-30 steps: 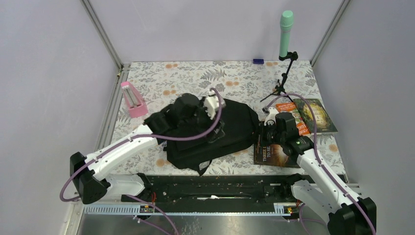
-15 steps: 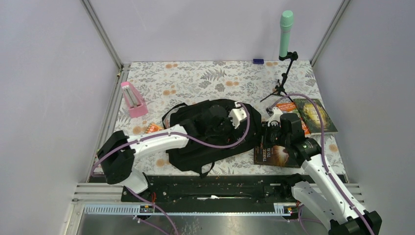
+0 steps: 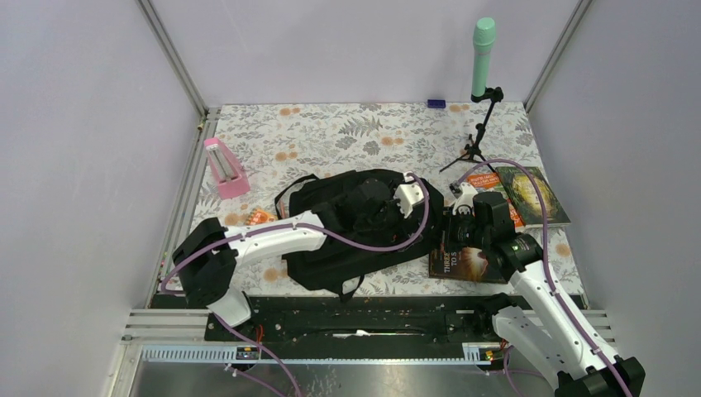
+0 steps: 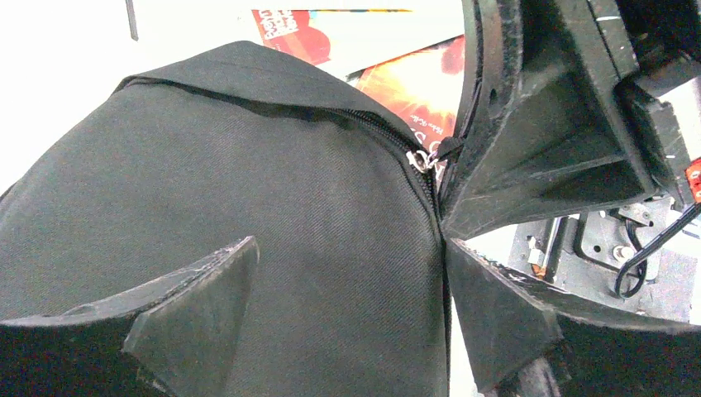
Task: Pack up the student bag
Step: Unzip the student bag at the center of the board.
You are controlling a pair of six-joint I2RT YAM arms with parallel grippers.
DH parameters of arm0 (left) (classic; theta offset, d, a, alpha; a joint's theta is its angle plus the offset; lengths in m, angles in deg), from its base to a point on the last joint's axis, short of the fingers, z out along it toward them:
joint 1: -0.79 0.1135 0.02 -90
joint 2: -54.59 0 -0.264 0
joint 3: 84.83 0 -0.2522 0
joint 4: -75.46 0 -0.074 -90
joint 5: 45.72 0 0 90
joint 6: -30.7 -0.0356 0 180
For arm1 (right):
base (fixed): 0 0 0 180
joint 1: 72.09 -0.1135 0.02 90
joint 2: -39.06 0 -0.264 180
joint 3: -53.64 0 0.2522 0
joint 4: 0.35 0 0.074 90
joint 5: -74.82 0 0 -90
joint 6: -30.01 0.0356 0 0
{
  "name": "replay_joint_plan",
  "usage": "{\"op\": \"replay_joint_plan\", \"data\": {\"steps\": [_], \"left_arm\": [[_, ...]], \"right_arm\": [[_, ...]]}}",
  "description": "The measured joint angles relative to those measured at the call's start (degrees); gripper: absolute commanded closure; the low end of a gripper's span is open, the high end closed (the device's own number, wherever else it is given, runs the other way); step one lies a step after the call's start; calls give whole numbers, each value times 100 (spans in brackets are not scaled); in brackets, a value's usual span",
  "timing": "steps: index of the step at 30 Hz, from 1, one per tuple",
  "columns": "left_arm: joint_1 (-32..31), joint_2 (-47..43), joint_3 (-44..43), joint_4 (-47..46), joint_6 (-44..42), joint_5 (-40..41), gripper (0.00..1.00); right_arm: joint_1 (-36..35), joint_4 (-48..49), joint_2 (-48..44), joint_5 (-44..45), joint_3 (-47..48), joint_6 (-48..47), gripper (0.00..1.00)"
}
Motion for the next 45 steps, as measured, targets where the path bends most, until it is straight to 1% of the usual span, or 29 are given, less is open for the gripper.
{"op": "replay_joint_plan", "data": {"steps": [2, 4, 6, 8, 10, 12, 13, 18, 26, 38, 45], "left_arm": [[-39, 55, -26, 0, 13, 28, 17], [-94, 118, -57, 4, 20, 98, 25], [-153, 166, -76, 9, 28, 184, 41], [-221, 190, -83, 7, 50, 251, 60], [-319, 205, -83, 4, 35, 339, 77], [-415, 205, -83, -2, 37, 431, 94], [-472, 205, -83, -9, 28, 479, 99], [-535, 203, 57, -219, 42, 678, 100], [-636, -28, 575, -800, 66, 787, 100], [-756, -688, 1392, -1576, 262, 1130, 100], [-824, -907, 1764, -1860, 348, 1272, 100]], "right_arm": [[0, -7, 0, 2, 0, 0, 100], [0, -20, 0, 7, 0, 2, 100], [0, -31, 2, 46, 0, 4, 100], [0, -39, 13, 96, 0, 22, 100], [0, -39, 39, 129, 0, 39, 100], [0, -42, 66, 155, 0, 63, 100], [0, -55, 76, 173, 2, 68, 100], [0, -295, 79, 518, 103, 70, 100], [-11, -835, 251, 1316, 391, 70, 100], [-96, -1193, 793, 1609, 1056, 11, 100], [-127, -1342, 1106, 1805, 1228, -101, 100]]}}
